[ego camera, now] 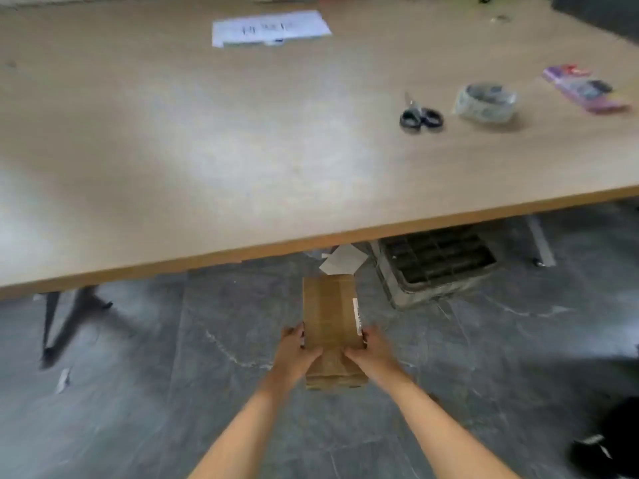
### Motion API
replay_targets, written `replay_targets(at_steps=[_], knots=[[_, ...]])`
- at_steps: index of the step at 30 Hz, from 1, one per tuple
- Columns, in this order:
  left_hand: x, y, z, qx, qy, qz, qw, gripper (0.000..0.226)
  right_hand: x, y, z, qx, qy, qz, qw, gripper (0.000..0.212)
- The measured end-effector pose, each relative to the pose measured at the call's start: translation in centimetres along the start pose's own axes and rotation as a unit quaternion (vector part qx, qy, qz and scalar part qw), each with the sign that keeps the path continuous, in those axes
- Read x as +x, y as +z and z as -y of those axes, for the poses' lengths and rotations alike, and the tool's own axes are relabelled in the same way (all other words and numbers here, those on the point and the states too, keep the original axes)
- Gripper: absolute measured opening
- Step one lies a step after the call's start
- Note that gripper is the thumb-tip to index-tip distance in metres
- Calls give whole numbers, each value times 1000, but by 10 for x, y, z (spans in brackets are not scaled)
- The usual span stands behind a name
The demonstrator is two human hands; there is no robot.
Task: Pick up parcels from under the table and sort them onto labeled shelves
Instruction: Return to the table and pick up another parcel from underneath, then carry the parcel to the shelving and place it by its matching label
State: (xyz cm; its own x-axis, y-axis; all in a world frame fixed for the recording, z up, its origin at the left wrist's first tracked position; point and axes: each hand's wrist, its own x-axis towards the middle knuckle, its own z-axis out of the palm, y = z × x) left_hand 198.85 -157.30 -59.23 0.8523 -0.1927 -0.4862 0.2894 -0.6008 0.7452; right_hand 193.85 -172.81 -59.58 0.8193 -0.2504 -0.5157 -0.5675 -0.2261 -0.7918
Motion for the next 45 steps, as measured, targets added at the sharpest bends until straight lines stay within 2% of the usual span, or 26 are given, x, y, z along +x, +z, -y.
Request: replay_targets(at_steps=[4,6,9,14,17,23,29,35,37,40,45], knots=[[-86,-37,-53,-41,-11,19,999,48,-76,-26,58,-19,31,13,999,38],[-124,-53,-74,-40,-27,9,999,47,-110,-35,83,-30,33,14,999,47],[-169,-74,-102,-23,-49,10,999,60,-154,-46,114,-32,43,26,998,61],[-223,-104,-143,-28,-31,49,998,52,-210,-61,152,-15,45,26,999,57],[-240,-109,-171,-8,-31,70,997,57,-240,-77,168,1,57,-5,998,57],[-261,-93,-227,43,55,165,984,53,-308,-114,178,67,80,-130,986,55],[-301,-57,-262,98,134,271,948,38,-396,-132,163,125,111,-287,943,52],[-363,-32,-268,154,181,343,909,31,-479,-124,144,131,156,-398,895,52],[-388,-23,-270,169,209,370,889,34,-510,-119,134,137,163,-433,876,48],[-434,-5,-273,188,274,405,852,54,-562,-112,117,160,164,-491,840,41],[-532,23,-256,233,353,460,781,70,-667,-84,86,222,163,-579,767,45]])
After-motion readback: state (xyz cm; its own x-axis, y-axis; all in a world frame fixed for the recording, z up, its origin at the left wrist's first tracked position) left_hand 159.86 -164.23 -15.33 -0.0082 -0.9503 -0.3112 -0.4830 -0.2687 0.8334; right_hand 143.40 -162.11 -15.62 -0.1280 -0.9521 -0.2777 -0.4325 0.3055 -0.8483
